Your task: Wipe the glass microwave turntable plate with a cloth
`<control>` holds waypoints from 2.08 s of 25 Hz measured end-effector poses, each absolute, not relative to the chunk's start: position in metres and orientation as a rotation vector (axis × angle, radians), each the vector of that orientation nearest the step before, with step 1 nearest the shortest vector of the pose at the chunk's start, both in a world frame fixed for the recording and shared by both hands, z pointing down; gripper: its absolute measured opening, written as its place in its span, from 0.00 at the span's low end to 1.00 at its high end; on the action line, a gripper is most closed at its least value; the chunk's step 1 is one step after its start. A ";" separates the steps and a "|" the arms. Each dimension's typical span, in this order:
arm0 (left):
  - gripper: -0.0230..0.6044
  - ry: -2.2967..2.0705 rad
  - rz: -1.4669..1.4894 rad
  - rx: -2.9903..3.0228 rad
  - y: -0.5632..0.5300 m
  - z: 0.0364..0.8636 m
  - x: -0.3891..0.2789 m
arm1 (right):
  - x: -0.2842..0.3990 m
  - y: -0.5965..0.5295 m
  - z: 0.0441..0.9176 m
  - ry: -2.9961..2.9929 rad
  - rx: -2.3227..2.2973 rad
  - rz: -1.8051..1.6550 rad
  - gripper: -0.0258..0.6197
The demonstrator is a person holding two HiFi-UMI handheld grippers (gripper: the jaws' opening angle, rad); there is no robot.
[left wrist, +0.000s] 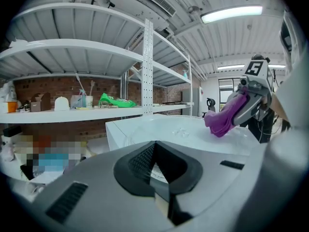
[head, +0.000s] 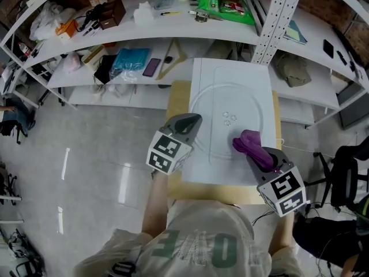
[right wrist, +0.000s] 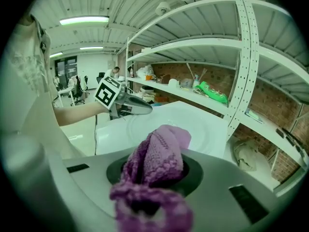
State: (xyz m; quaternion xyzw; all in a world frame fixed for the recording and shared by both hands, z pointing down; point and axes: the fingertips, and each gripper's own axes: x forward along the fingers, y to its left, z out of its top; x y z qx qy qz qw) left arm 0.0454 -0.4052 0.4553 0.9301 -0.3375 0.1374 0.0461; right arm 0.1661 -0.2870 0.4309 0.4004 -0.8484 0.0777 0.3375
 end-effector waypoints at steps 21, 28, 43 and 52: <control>0.04 -1.085 0.109 2.771 -0.411 0.450 0.032 | 0.059 -0.314 0.440 -2.306 0.653 0.089 0.12; 0.04 -1.121 0.046 2.734 -0.414 0.450 0.026 | 0.057 -0.361 0.440 -2.297 0.675 0.060 0.12; 0.04 -1.183 0.105 2.739 -0.417 0.450 0.026 | 0.057 -0.442 0.432 -2.206 0.863 -0.084 0.12; 0.04 -1.209 0.141 2.748 -0.417 0.451 0.025 | 0.080 -0.472 0.410 -2.163 1.071 -0.114 0.12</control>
